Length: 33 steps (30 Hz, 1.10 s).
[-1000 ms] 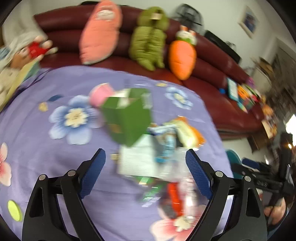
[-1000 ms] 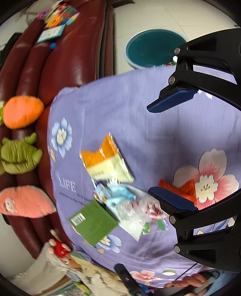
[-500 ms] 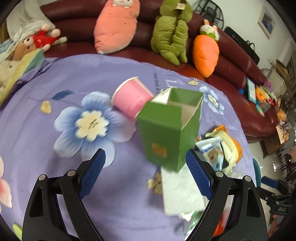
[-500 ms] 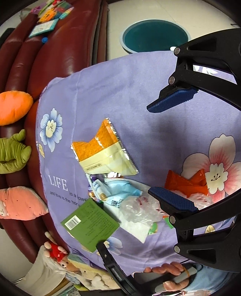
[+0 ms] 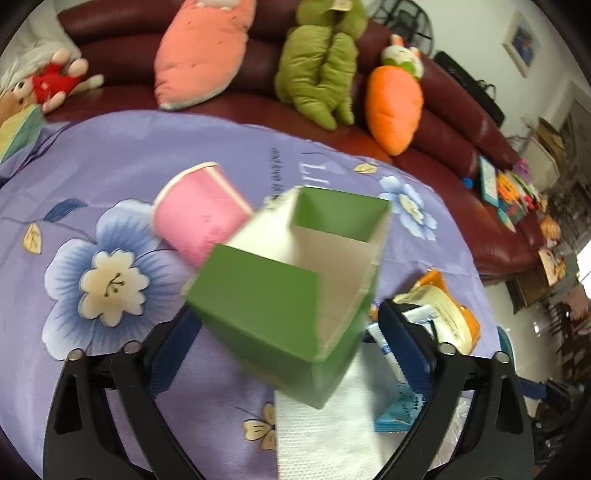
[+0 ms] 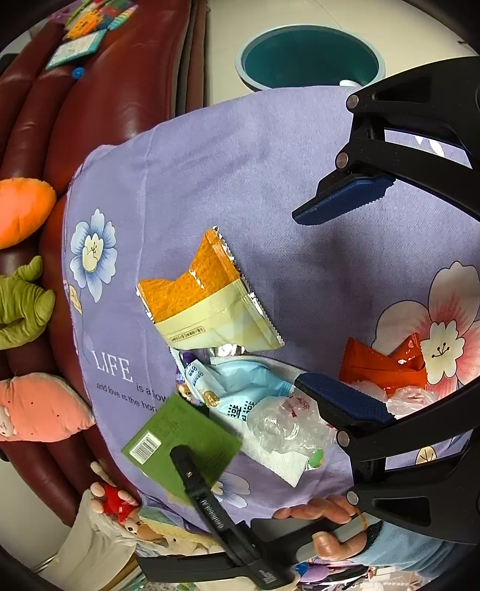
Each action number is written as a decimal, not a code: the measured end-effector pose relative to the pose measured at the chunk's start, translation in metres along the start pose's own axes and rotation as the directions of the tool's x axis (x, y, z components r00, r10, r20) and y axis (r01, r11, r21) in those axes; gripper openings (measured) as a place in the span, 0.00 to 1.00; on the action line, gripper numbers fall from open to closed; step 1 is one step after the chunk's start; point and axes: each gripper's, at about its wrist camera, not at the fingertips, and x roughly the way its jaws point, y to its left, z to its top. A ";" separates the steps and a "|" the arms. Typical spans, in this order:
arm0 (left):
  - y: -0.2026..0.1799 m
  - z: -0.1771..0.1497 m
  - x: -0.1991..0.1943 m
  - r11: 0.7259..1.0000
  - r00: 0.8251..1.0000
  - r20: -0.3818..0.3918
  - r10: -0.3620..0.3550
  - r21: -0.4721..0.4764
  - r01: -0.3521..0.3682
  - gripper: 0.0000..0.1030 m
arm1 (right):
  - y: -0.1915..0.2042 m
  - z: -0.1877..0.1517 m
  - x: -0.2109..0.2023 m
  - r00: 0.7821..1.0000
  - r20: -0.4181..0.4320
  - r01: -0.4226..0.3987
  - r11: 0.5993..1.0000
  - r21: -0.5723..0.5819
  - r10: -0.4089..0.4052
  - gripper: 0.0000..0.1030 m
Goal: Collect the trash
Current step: 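Grasp the green box with left tool while right tool grasps the plastic bag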
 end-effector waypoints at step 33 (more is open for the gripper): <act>-0.047 -0.041 -0.119 0.994 0.992 0.112 0.055 0.089 -0.065 0.61 | 0.009 -0.031 -0.032 0.979 0.083 -0.185 0.983 -0.008 0.185 0.28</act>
